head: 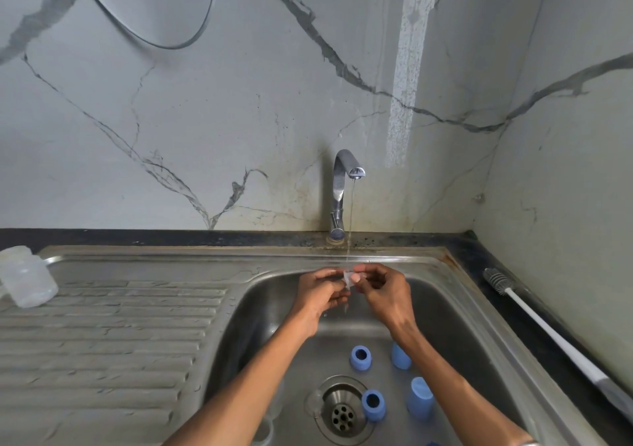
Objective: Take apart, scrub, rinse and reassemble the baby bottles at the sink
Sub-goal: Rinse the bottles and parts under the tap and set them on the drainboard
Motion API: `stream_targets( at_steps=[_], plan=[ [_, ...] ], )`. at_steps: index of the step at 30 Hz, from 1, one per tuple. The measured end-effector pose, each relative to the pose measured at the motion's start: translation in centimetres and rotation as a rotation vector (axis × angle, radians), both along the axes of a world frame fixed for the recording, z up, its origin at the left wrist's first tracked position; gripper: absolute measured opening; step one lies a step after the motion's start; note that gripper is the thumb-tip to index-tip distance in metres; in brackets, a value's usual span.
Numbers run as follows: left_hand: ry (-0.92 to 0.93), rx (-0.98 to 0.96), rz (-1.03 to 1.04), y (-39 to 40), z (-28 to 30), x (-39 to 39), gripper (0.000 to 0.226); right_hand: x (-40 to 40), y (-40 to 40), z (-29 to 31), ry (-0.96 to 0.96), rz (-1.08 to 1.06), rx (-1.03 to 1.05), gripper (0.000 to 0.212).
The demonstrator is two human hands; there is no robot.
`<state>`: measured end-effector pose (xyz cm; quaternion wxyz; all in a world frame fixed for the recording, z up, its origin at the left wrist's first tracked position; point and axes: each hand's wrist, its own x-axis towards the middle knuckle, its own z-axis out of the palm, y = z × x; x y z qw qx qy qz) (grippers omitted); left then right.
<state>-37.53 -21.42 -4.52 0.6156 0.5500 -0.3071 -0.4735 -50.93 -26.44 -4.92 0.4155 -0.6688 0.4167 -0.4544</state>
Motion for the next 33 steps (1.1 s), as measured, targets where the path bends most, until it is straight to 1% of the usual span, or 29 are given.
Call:
stream_targets(
  at_steps=[4,8,12,14,16,20,22,25,27,29,33],
  plan=[
    [0.046,-0.009,-0.003,-0.1,-0.1,0.1,0.018,0.3,0.4,0.4,-0.025,0.062,0.015,0.022],
    [0.064,0.037,-0.077,0.1,-0.1,-0.1,0.015,0.3,0.4,0.4,-0.018,0.038,0.016,0.019],
    [-0.043,0.105,-0.130,0.6,0.1,0.2,0.010,0.6,0.8,0.4,0.043,0.031,-0.036,0.017],
    [-0.147,0.143,-0.119,1.2,0.3,0.7,0.010,0.9,1.5,0.6,0.078,0.029,-0.083,0.015],
    [-0.298,0.160,-0.093,2.2,0.6,1.5,0.015,1.1,2.4,1.0,0.138,0.041,-0.142,0.013],
    [-0.779,0.091,-0.016,4.8,1.6,3.9,0.019,2.4,4.1,2.0,0.201,0.051,-0.183,0.013],
    [-0.928,0.047,0.104,6.7,2.3,5.8,0.023,4.3,4.9,2.8,0.216,0.058,-0.186,0.013],
    [-1.055,0.027,0.223,10.8,3.4,9.1,0.030,8.6,6.6,3.9,0.241,0.104,-0.197,0.010],
    [-1.154,0.046,0.319,13.9,4.0,12.0,0.027,12.2,8.2,4.6,0.245,0.156,-0.209,0.009],
    [-1.266,0.100,0.390,16.7,4.2,15.2,0.020,15.8,9.9,5.1,0.253,0.201,-0.212,0.009],
    [-1.339,0.232,0.459,22.0,4.0,21.2,0.017,22.6,12.9,5.5,0.265,0.266,-0.201,0.007]
  ],
)
